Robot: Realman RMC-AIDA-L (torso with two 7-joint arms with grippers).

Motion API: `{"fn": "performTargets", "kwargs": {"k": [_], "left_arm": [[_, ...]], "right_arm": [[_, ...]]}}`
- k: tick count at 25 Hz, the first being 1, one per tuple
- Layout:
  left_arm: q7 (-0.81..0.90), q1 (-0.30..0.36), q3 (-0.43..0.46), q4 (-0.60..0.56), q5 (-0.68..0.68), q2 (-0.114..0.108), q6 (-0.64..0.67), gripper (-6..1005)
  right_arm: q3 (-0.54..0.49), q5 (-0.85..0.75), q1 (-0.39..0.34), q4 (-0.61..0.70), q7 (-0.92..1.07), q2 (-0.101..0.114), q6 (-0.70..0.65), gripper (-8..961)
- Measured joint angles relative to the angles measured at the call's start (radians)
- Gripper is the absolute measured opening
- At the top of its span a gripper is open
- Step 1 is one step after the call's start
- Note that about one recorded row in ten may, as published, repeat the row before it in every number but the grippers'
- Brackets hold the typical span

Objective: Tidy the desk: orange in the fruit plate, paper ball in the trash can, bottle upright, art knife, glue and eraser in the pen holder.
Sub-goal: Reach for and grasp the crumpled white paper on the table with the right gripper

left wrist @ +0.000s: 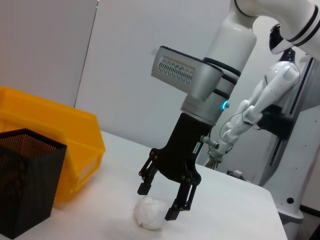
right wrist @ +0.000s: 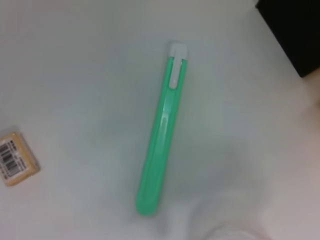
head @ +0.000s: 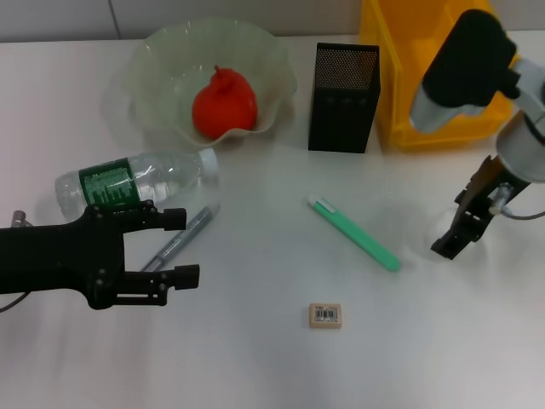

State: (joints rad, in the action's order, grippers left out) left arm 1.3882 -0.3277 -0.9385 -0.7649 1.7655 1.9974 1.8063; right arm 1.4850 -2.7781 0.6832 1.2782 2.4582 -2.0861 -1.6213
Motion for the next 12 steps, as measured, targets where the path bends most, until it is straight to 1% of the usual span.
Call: {"fn": "performTargets", "kwargs": {"k": [1,2,5,9,12], "left_arm": [[0.000,0.000,0.000,0.000,0.000,0.000,0.000,815],[0.000,0.000,0.000,0.000,0.000,0.000,-0.002,815],[0.000,0.000,0.001,0.001,0.000,0.001,-0.003,813],[0.000,-0.001,0.001,0.001,0.000,0.001,-0.007,811],[0.000,-0.002,0.003,0.001,0.000,0.001,-0.011,810]], "right_arm": [[0.000,0.000,0.000,0.000,0.000,0.000,0.000,824],[0.028,-0.003,0.002,-0.014,0.007,0.000,0.022,824],[0.057,-0.007,0.005,-0.027,0.014,0.000,0.043,824],[0.072,-0.010,0.017,-0.052,0.015,0.000,0.048,823],[0.079,-0.018,0.037,-0.097,0.018,0.001,0.053,823]]}}
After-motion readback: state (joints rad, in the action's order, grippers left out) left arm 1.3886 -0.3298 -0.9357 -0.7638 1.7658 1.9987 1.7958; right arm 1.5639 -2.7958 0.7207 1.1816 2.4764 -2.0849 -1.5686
